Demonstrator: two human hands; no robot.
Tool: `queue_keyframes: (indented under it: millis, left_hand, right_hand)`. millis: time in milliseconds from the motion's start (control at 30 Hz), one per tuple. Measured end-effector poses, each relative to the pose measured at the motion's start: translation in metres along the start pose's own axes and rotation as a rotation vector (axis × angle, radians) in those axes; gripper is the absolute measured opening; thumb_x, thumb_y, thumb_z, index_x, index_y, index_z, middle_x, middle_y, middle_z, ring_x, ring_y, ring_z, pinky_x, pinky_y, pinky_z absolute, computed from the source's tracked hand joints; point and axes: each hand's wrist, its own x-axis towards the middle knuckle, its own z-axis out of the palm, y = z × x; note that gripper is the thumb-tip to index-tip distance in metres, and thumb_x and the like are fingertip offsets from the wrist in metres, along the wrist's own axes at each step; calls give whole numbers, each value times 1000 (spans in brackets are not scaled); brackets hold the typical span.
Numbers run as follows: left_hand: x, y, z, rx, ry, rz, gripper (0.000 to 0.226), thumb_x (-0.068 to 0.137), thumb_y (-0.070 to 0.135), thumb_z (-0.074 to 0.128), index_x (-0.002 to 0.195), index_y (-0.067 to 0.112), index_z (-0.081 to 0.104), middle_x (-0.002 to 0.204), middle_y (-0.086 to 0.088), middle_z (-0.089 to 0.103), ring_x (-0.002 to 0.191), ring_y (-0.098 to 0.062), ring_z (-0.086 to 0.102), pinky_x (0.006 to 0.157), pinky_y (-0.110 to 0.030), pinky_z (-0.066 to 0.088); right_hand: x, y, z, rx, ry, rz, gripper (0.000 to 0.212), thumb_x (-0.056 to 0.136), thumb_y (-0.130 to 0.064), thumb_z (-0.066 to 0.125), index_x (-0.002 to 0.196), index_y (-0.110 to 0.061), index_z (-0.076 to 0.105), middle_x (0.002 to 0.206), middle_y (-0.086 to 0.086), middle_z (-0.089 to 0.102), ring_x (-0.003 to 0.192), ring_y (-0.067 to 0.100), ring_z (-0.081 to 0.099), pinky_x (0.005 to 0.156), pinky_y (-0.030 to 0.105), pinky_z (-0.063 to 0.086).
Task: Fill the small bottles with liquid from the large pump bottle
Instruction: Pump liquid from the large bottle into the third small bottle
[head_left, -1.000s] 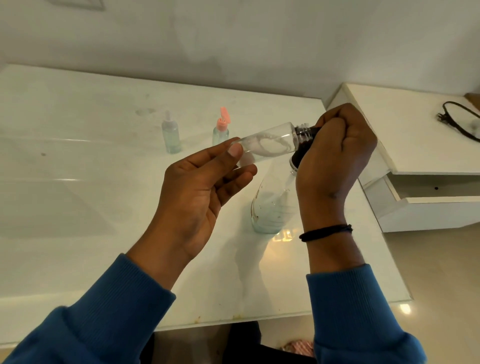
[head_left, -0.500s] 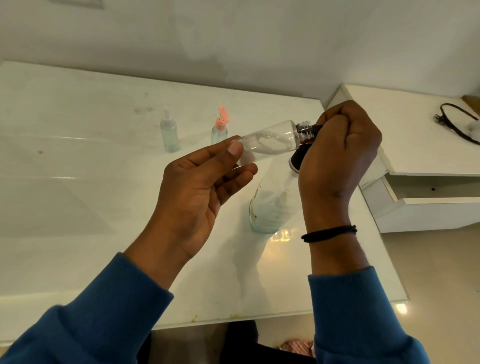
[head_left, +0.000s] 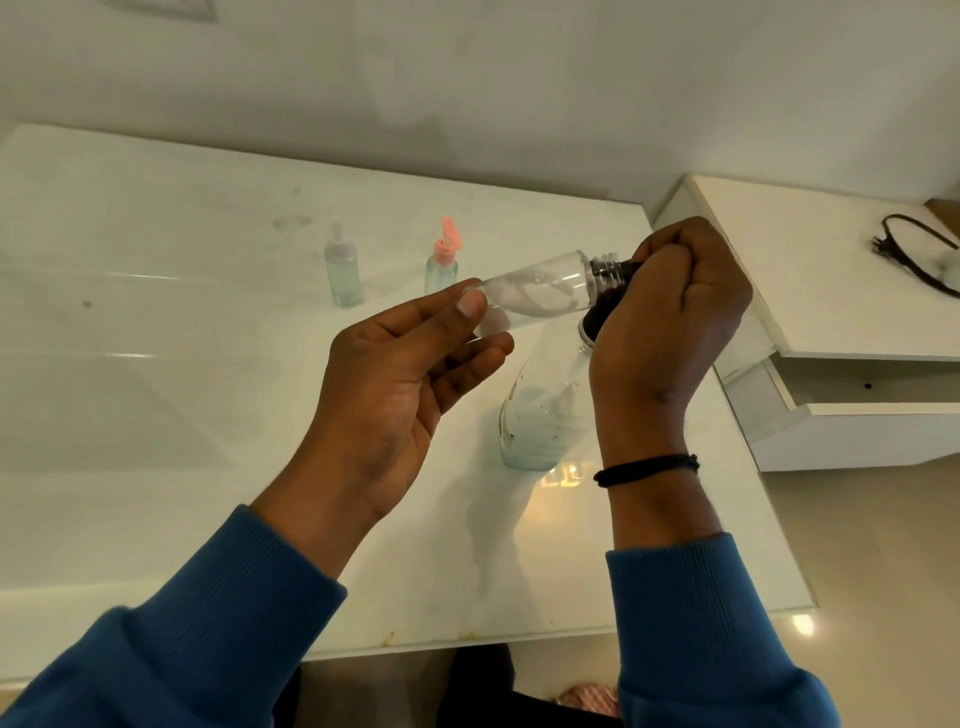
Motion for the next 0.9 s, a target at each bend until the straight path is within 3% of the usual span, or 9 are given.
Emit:
queue_keyframes:
  millis: [300,467,633,900]
  left_hand:
    - [1,-1,0,2,0,6,44,76,19,71,116,3,72,106,-14,77,89,-25,76,72,-23,59]
    - [0,-1,1,8,-11,0,44,77,20,70,117,3,71,106,-12,77,88,-23,76,71,-22,59]
    - [1,-1,0,7,0,2,43,77,20,70,116,3,72,105,-12,78,87,-23,76,70,-22,59]
    - [1,-2,0,26,-10,0,44,78,20,69,119,4,70,106,-10,78,87,-21,77,70,-21,59]
  right_hand:
    - [1,1,1,43,1,14,33,81,3,33,59,-20,42,49,-14,38,47,4,35,46,20,31]
    - [5,-2,-3,-22,5,-31,25,81,3,35,64,-10,49,51,-14,40,48,3,40,49,14,32]
    - [1,-1,2,50,11,-3,33,81,5,33,60,-19,42,51,-13,37,47,4,37,47,18,32]
    - [2,-5,0,70,-1,27,29,81,4,34,62,-15,44,52,-13,39,48,7,37,47,21,34]
